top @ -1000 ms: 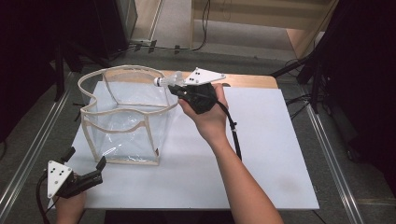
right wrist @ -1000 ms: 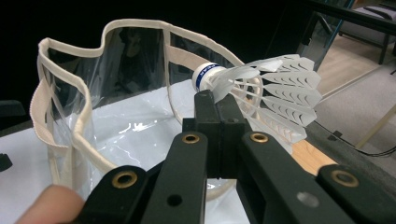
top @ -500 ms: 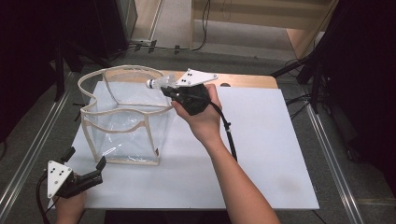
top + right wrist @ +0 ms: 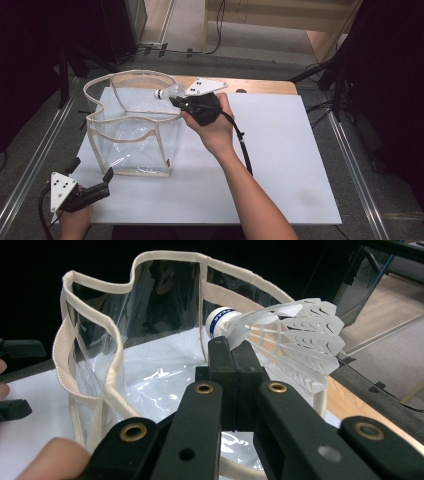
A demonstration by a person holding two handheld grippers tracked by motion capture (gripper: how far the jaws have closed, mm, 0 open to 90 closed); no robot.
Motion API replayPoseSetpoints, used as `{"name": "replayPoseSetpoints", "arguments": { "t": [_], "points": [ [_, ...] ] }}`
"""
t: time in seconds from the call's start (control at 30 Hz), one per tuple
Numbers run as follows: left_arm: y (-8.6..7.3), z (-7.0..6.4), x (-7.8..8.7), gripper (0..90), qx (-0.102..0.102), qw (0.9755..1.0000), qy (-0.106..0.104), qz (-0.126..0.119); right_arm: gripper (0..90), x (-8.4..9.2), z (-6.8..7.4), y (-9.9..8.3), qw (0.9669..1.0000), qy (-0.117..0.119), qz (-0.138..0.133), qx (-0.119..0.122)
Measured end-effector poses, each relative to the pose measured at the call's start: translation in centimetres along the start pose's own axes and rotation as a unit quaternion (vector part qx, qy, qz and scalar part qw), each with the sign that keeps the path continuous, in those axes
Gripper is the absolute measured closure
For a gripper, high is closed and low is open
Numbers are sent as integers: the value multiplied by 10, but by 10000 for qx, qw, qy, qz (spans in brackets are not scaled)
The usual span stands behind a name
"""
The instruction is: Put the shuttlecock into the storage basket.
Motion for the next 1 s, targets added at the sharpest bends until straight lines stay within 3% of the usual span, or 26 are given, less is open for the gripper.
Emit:
{"name": "replayPoseSetpoints", "arguments": {
  "t": [0.1,0.13,0.43,0.53,1.0],
  "points": [
    [0,0,0,0,9,10000,2,1,879,-1,0,-3,10000,60,23,8],
    [0,0,0,0,14,10000,4,3,840,-2,1,-4,10000,88,22,38],
    [0,0,0,0,29,10000,4,5,134,6,-1,-5,9995,267,-106,-99],
    [0,0,0,0,34,10000,4,6,0,10,-3,-7,9995,267,-140,-95],
    [0,0,0,0,-15,10000,11,17,0,36,-15,-33,9997,-3,-200,-153]
  ]
}}
Point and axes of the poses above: each handheld gripper's, and its own axes: x roughly backward along the jaws, y roughly out of its top, z roughly to its left, the point moved 6 cm from there along -x, roughly forward along the jaws, and after that the axes turned 9 degrees about x, right-handed, at the moved point
